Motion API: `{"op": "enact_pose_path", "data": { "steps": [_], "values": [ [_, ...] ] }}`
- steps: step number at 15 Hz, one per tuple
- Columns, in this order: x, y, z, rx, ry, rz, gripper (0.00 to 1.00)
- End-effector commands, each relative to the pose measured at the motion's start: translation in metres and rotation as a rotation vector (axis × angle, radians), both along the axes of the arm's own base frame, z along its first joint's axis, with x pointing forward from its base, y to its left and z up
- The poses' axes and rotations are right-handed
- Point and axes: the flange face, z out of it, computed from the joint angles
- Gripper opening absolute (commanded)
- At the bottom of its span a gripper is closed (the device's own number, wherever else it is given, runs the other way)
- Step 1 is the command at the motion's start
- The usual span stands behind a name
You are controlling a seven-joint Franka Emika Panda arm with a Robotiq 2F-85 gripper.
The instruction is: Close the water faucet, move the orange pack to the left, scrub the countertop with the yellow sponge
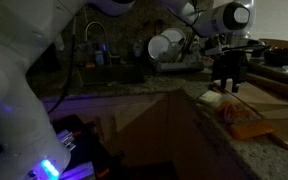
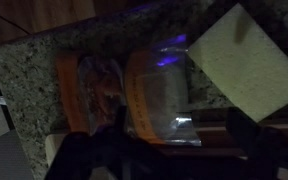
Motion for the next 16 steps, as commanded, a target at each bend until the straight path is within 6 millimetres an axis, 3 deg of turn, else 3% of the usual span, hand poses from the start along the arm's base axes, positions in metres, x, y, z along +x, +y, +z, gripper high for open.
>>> {"op": "enact_pose_path", "data": {
  "steps": [1, 12, 13, 14, 16],
  "values": [
    [-0.002, -0.012, -0.013, -0.014, 0.037, -0.046, 1.00],
    [-0.011, -0.018, -0.022, -0.023, 0.064, -0.093, 1.00],
    [-0.012, -0.020, -0.022, -0.021, 0.069, -0.106, 0.75],
    [-0.013, -0.022, -0.023, -0.023, 0.070, -0.114, 0.73],
    [-0.014, -0.023, -0.025, -0.018, 0.074, -0.126, 0.59]
  ]
}}
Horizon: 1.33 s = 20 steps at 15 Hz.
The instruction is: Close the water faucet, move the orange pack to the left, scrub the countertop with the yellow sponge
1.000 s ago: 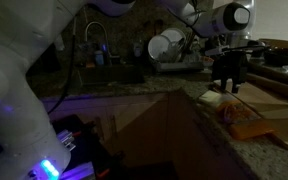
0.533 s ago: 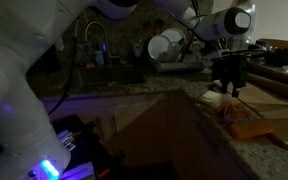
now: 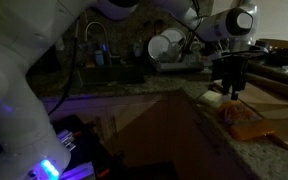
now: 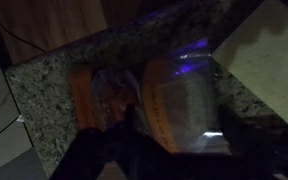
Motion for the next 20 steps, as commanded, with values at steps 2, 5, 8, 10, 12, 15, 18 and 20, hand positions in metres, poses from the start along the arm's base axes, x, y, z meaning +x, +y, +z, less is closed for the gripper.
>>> {"op": "enact_pose_path", "data": {
  "steps": [2, 5, 8, 10, 12, 15, 18, 20],
  "values": [
    [-0.003, -0.007, -0.004, 0.008, 0.018, -0.030, 0.45],
    [-0.003, -0.009, -0.003, 0.008, 0.006, -0.047, 0.24],
    [-0.004, -0.012, -0.002, 0.002, -0.002, -0.069, 0.03],
    [-0.005, -0.015, -0.001, -0.004, -0.007, -0.083, 0.00],
    [-0.005, -0.017, 0.001, -0.006, -0.014, -0.098, 0.00],
    [0.000, -0.012, 0.032, -0.030, -0.077, -0.103, 0.00],
    [0.011, 0.012, 0.099, -0.104, -0.187, -0.040, 0.00],
    [0.019, 0.039, 0.144, -0.176, -0.249, 0.051, 0.00]
  ]
}}
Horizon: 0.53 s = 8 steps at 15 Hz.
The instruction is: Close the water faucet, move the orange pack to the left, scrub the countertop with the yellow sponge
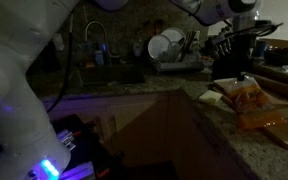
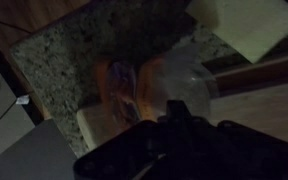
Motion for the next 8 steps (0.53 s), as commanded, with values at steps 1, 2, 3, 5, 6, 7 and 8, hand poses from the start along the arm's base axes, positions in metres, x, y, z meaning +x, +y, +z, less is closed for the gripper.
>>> {"op": "enact_pose_path", "data": {
  "steps": [1, 2, 3, 5, 6, 7, 8],
  "values": [
    [0.005, 0.053, 0.083, -0.122, -0.083, 0.129, 0.00],
    [0.007, 0.074, 0.102, -0.139, -0.092, 0.181, 0.00],
    [0.011, 0.098, 0.116, -0.159, -0.093, 0.232, 0.00],
    [0.018, 0.142, 0.127, -0.183, -0.085, 0.329, 0.00],
    [0.020, 0.167, 0.125, -0.174, -0.079, 0.391, 0.00],
    [0.022, 0.193, 0.119, -0.164, -0.079, 0.448, 0.00],
    [0.025, 0.211, 0.112, -0.149, -0.085, 0.501, 0.00]
  ]
}}
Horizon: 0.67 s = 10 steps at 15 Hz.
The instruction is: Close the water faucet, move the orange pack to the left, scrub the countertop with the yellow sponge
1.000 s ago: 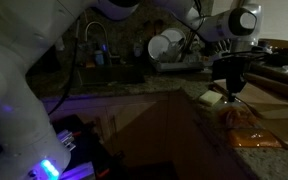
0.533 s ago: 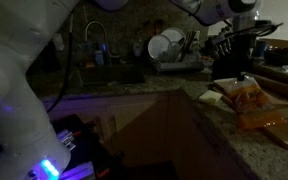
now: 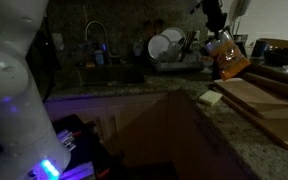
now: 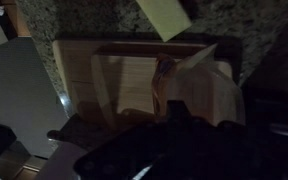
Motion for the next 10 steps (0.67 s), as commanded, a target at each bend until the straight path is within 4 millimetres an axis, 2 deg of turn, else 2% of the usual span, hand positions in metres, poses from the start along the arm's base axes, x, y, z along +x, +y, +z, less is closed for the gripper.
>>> {"op": "enact_pose_path", "data": {
  "steps": [1, 5, 7, 10],
  "values": [
    [-0.002, 0.062, -0.030, 0.011, 0.037, 0.198, 0.00],
    [-0.009, 0.122, -0.076, -0.037, 0.137, 0.392, 0.00],
    [-0.013, 0.135, -0.101, -0.052, 0.209, 0.474, 0.00],
    [-0.018, 0.134, -0.137, -0.040, 0.335, 0.584, 0.00]
  ]
}}
